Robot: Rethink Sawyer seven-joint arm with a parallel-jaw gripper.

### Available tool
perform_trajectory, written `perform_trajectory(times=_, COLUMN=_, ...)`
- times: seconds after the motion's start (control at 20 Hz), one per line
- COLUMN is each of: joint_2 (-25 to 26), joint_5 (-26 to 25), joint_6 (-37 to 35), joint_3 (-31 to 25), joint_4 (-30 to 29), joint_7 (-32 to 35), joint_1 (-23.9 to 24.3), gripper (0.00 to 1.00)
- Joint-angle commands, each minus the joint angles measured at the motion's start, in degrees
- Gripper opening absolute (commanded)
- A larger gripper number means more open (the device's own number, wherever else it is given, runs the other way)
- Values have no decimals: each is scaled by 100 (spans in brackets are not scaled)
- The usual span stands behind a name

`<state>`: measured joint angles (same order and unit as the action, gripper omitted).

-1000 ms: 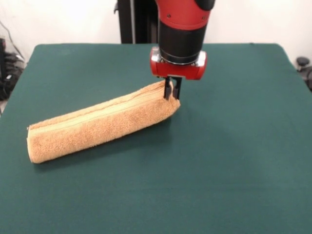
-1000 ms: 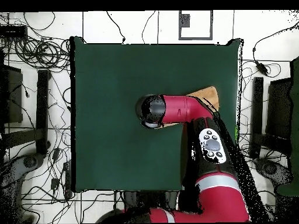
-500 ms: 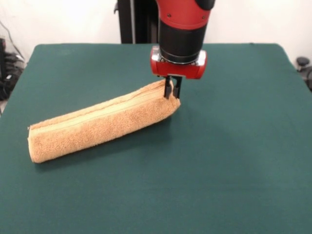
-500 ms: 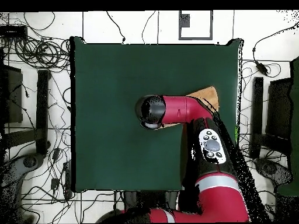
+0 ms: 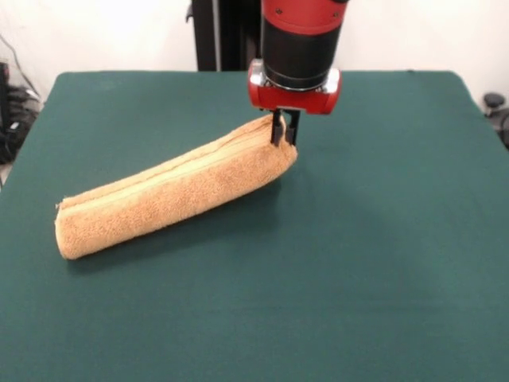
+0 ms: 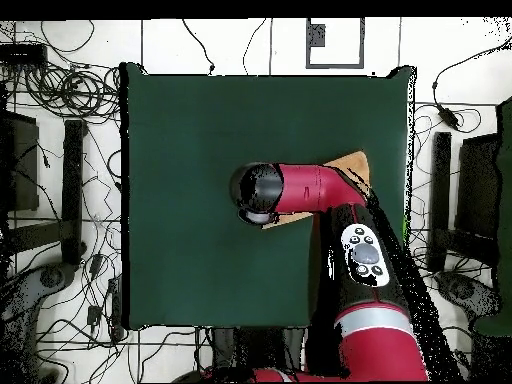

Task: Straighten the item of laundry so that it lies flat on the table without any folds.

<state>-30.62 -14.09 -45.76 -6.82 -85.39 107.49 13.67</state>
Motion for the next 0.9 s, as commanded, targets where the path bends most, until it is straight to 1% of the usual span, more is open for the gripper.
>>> perform_trajectory(times=0.05, joint_2=-18, joint_5=308, joint_6=-819, joint_3=-591, joint_4=-501, joint_7=-147, joint_1=28, gripper=0)
perform_trajectory(times=0.35, joint_2=-65, joint_5=453, joint_6=-1186, joint_3=-677, joint_4=-418, joint_7=-199, joint_1=84, gripper=0)
perform_trajectory(times=0.9, joint_2=-90, joint_5=496, joint_6=-1134, joint_3=-642, joint_4=-457, joint_7=-129, joint_1=61, gripper=0)
